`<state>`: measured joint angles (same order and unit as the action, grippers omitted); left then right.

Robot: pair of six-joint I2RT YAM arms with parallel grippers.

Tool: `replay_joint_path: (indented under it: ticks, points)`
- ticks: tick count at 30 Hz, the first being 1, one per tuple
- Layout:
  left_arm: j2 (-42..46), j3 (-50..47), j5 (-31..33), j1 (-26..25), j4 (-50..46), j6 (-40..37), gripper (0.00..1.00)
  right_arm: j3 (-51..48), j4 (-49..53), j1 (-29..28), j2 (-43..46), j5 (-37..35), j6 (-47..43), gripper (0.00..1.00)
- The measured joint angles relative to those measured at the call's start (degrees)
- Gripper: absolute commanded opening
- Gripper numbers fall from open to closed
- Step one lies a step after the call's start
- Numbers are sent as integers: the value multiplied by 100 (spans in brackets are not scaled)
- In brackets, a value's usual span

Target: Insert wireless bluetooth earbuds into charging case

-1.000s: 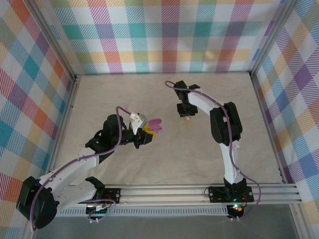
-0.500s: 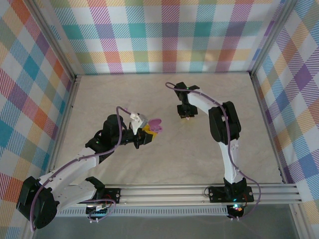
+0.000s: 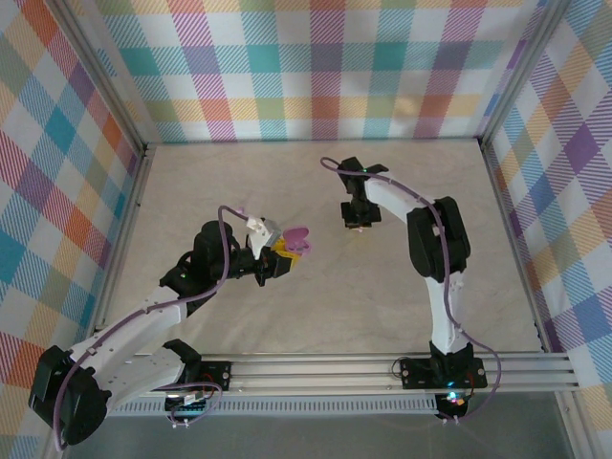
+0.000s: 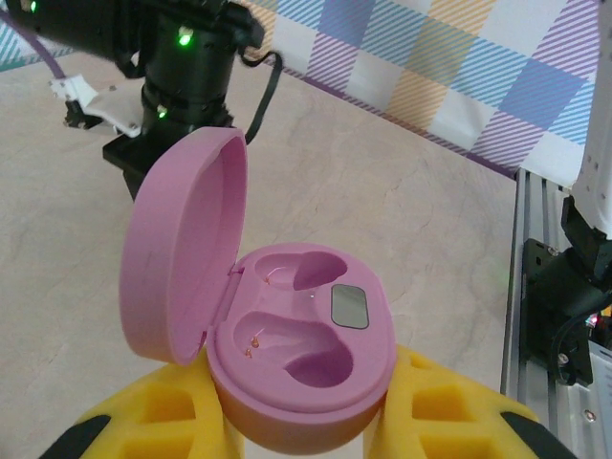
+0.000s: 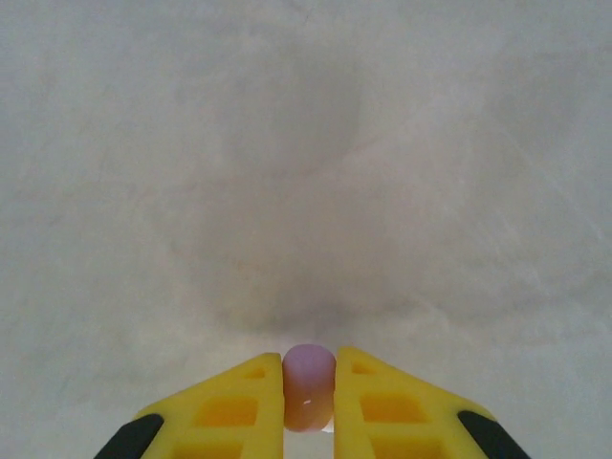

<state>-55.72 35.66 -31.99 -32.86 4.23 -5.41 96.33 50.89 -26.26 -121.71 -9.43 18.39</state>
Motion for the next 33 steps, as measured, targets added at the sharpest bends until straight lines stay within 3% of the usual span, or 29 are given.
replay_joint_path:
  ticks: [8, 18, 22, 26, 33]
  points:
    - [-4, -109, -15, 0, 122, 0, 0, -1152, -9, -70, 2448, 841, 4, 9]
    - [-129, -330, -98, 0, 542, -264, 0, -1978, -234, -1012, 4610, 2398, 232, 8]
    - [-188, -330, -151, 0, 634, -348, 0, -1974, -588, -1360, 4924, 2990, 278, 8]
    - [-192, -330, -201, 0, 649, -369, 0, -1823, -664, -1641, 4680, 3425, 24, 8]
    - [-192, -330, -356, 0, 726, -358, 0, -1585, -531, -1652, 4009, 3543, -629, 8]
